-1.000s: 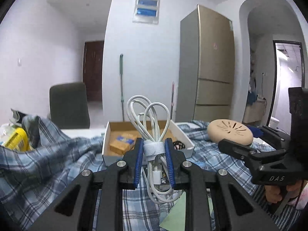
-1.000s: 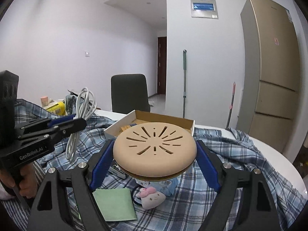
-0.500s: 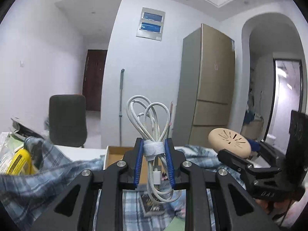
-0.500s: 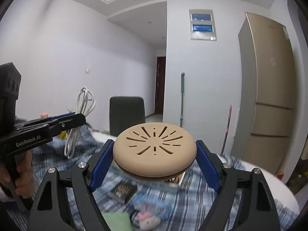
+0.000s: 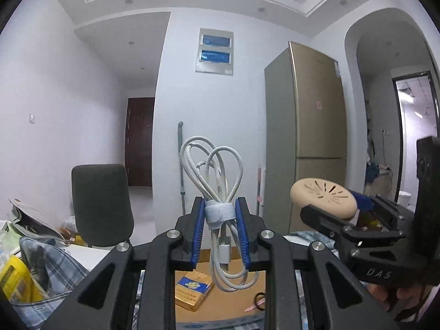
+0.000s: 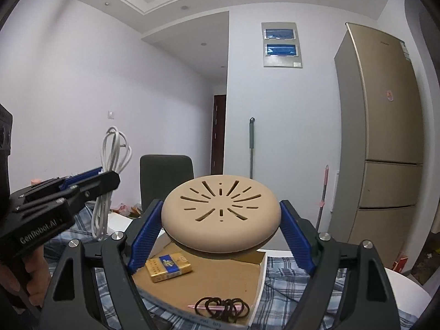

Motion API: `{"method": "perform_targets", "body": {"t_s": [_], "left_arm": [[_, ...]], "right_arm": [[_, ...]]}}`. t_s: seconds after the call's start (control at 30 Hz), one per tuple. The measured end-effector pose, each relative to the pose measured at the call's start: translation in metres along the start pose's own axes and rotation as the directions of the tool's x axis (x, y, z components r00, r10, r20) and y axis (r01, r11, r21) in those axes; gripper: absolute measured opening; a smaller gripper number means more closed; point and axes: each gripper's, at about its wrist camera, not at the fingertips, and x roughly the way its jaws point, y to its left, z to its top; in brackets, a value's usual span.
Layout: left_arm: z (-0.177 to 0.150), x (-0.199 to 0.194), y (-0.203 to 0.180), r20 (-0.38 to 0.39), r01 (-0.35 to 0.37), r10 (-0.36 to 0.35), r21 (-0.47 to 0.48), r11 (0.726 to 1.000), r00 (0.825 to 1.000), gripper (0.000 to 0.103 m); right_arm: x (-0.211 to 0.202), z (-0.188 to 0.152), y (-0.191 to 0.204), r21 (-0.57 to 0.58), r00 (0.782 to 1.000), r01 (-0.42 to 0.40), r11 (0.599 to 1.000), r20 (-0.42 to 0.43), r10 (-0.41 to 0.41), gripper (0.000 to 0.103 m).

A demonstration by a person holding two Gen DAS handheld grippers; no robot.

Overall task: Organize soft objects
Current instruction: 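Lift the white cable and beige disc over the box and release both inside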

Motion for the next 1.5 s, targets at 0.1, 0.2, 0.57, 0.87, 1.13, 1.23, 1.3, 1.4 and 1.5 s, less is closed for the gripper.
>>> {"method": "perform_targets", "body": {"t_s": [0.1,0.2,0.57,0.87,1.13,1.23,1.3,1.4,1.5], "left_arm": [[-0.017,0.023,0.005,-0.014,-0.027,0.028,0.016,0.999,1.0,0.024],[-0.033,0.045,0.015,-0.053,-0.04,0.04,0.0,0.999,0.998,0.024],[-0.069,0.077,0.019,-0.173,-0.047,0.05,0.018,0.999,0.984,0.024],[-0.078,0.079,0.018,-0.193,-0.06,0.066,0.035,0.998,0.979,0.024],[-0.08,0.087,0.018,-0.238,-0.06,0.067,0.035,0.998,0.969,0.024],[-0.081,0.095,0.018,-0.275,-0.054,0.062,0.034,0.998,0.959,0.03],[-0.082,0.099,0.02,-0.301,-0.06,0.065,0.027,0.998,0.951,0.063],[-0.083,0.097,0.021,-0.287,-0.084,0.085,0.017,0.996,0.954,0.072],[-0.082,0.091,0.019,-0.256,-0.093,0.098,0.03,0.995,0.962,0.072]], "right_arm": [[0.017,-0.013,-0.003,0.004,1.0,-0.005,1.0,-0.027,0.005,0.082],[0.033,-0.027,-0.008,0.018,0.998,-0.021,1.0,-0.059,0.022,0.082],[0.059,-0.062,-0.015,0.034,0.979,-0.062,0.997,-0.19,0.068,0.082],[0.065,-0.068,-0.015,0.028,0.971,-0.084,0.996,-0.221,0.088,0.082],[0.079,-0.07,-0.007,0.009,0.95,-0.108,0.994,-0.292,0.106,0.082],[0.085,-0.072,-0.005,0.003,0.939,-0.118,0.993,-0.326,0.113,0.082],[0.089,-0.074,-0.003,0.004,0.926,-0.137,0.991,-0.354,0.129,0.083],[0.089,-0.074,-0.003,0.003,0.927,-0.126,0.992,-0.357,0.119,0.093],[0.085,-0.074,-0.003,-0.001,0.933,-0.113,0.994,-0.345,0.106,0.095]]}}
